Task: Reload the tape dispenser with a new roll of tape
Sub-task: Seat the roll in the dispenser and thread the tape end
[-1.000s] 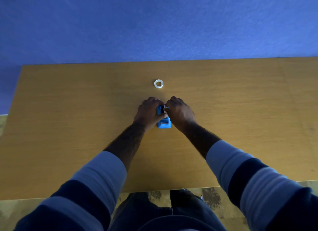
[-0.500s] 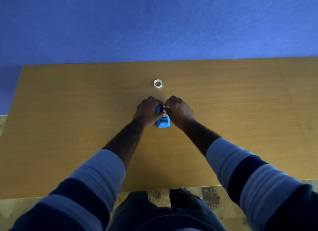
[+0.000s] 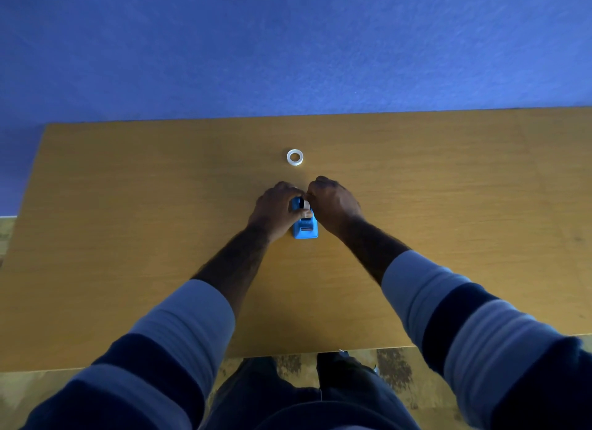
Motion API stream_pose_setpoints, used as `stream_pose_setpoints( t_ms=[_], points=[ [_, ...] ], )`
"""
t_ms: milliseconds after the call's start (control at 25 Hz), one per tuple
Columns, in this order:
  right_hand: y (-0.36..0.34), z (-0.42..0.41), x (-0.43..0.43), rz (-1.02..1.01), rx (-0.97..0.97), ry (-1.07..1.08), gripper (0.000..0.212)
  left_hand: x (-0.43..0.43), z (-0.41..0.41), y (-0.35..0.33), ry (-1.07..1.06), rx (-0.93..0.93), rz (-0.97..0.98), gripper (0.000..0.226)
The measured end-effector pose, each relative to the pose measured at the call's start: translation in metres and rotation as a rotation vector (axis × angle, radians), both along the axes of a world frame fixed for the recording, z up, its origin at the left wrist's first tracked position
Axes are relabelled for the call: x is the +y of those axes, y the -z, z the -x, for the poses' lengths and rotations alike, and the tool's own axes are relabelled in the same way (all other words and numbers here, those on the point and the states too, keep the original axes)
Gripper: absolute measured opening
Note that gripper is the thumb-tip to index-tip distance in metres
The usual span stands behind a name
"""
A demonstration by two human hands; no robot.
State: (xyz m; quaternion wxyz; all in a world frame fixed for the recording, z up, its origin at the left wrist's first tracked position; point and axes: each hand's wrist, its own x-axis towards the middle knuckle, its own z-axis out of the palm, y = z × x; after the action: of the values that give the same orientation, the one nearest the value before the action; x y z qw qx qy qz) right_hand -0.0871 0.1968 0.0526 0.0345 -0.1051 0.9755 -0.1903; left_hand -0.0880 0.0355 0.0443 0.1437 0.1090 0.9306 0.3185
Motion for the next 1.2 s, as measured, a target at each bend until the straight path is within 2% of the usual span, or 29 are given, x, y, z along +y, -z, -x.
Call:
stream_pose_setpoints(
  t_ms=[240, 840, 960, 1200],
  points=[
    [-0.006, 0.0, 0.003, -0.055, -0.005, -0.068, 0.005, 0.001, 0.0, -0.001, -0.015, -0.005, -0.02, 0.042],
    [-0.004, 0.005, 0.002, 0.002, -0.062, 0.004, 0.006, 0.002, 0.001, 0.006, -0.034, -0.011, -0.049, 0.036],
    [-0.002, 0.008, -0.001, 0.046, -0.097, 0.076, 0.014, 0.002, 0.0, 0.007, -0.031, -0.006, -0.057, 0.036],
    [-0.005, 0.007, 0.011, 0.196, -0.178, 0.036, 0.007, 0.001, 0.001, 0.008, -0.034, -0.014, -0.054, 0.04]
  ],
)
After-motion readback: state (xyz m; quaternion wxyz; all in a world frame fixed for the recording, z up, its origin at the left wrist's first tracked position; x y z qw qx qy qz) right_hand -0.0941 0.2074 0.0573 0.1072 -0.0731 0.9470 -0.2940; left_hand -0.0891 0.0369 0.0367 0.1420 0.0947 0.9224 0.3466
